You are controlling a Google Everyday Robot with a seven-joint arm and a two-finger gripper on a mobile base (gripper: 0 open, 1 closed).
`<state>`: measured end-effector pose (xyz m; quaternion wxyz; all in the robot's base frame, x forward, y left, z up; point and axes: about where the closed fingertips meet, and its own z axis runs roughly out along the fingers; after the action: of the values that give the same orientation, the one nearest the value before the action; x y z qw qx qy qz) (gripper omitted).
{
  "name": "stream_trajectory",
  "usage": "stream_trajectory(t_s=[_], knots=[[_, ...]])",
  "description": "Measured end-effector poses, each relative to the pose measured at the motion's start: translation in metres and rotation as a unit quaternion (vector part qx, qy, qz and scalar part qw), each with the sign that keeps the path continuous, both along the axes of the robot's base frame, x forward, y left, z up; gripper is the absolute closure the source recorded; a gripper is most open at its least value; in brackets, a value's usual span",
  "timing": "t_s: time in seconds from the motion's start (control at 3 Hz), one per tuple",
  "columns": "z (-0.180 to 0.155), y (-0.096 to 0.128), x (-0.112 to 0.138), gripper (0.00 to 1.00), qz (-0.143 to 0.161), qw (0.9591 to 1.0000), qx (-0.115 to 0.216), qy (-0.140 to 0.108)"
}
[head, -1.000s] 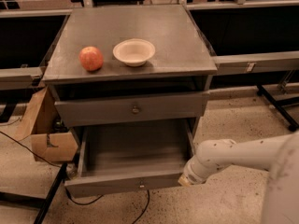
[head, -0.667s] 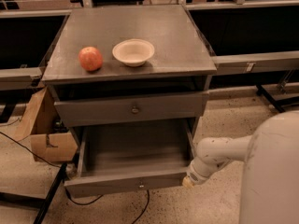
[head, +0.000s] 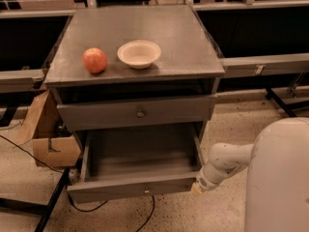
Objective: Close middle drawer
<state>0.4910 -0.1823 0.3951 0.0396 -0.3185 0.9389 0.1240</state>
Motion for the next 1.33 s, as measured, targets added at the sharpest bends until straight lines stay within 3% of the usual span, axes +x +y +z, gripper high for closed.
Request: stream_trajectory(t_s=[1.33], knots=[[0.002, 0.01, 0.021, 1.0, 0.003, 0.9997, 0.014, -0.02]])
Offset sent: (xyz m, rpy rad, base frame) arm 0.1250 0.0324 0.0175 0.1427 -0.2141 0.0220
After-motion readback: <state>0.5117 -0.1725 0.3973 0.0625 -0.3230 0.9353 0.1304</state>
